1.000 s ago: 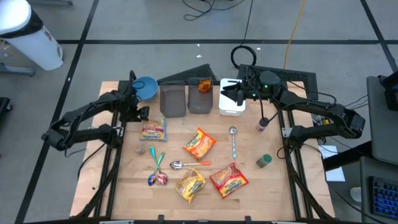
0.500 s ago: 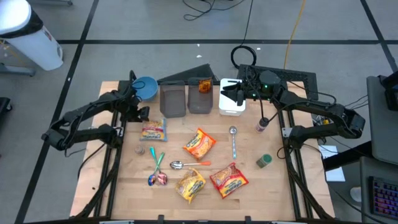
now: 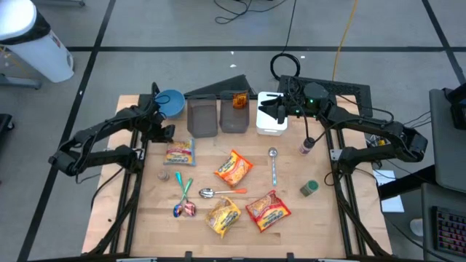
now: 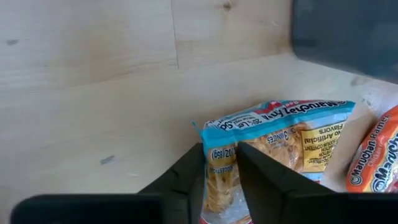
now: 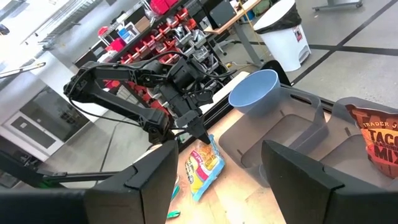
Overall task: Pick & Place Food Item
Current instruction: Put the blue noodle pack into the left black bin
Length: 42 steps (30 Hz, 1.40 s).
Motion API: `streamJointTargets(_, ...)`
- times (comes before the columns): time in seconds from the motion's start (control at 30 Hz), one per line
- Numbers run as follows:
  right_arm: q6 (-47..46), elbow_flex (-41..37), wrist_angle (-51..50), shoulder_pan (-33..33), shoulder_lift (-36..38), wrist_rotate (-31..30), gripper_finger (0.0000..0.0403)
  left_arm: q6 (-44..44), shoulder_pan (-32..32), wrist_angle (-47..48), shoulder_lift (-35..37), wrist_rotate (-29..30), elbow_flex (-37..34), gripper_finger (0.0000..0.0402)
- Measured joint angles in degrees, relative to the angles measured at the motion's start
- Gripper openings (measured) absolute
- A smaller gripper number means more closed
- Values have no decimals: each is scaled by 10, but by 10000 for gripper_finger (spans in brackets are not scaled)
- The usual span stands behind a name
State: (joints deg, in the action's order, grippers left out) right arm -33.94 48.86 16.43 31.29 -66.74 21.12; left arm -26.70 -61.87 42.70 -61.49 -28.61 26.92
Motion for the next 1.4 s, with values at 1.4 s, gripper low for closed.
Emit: streamJointTargets(1.4,4,0,0,0,0,0,226,-6,12,-12,73,-132,113,5)
